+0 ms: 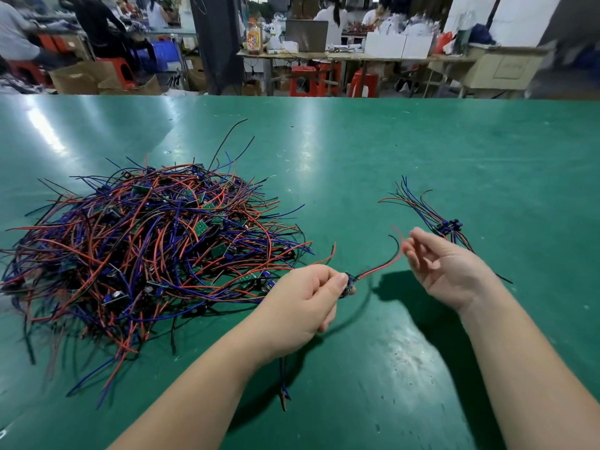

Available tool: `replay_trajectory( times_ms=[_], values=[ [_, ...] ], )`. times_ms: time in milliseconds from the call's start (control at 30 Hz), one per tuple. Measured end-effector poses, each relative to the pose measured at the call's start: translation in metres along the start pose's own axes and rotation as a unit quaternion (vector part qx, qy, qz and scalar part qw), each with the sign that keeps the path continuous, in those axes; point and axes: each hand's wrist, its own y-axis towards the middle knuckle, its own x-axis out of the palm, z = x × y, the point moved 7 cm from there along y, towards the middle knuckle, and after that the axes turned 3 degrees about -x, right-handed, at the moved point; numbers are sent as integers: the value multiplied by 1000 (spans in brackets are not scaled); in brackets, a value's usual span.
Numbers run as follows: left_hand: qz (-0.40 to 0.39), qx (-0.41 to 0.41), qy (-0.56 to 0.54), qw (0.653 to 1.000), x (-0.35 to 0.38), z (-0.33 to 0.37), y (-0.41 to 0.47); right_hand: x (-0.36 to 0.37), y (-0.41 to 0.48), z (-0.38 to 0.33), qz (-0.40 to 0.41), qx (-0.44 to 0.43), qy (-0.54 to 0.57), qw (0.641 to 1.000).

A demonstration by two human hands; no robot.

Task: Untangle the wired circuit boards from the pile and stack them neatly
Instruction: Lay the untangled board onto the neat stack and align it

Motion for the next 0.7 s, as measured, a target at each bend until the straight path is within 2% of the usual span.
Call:
replay_trajectory(
  times_ms=[100, 167, 233, 300, 467, 700],
  values=[
    [41, -11, -66, 997, -6, -2, 1, 1, -6, 7, -46, 60, -140, 987],
    [58, -22, -123, 990, -10, -3, 2, 17, -20, 16, -150, 92, -229, 957],
    [57, -23, -154, 986, -11, -3, 2, 38, -37, 28, -258, 89, -239, 932],
    [48, -20, -154, 987, -10, -1, 2, 57, -47, 38, -307, 54, -192, 931],
    [30, -28, -115, 993, -3, -4, 2, 71, -42, 45, -279, -5, -105, 955],
    [5, -41, -57, 998, -1, -10, 5, 44, -20, 17, -151, -62, -78, 983]
  ],
)
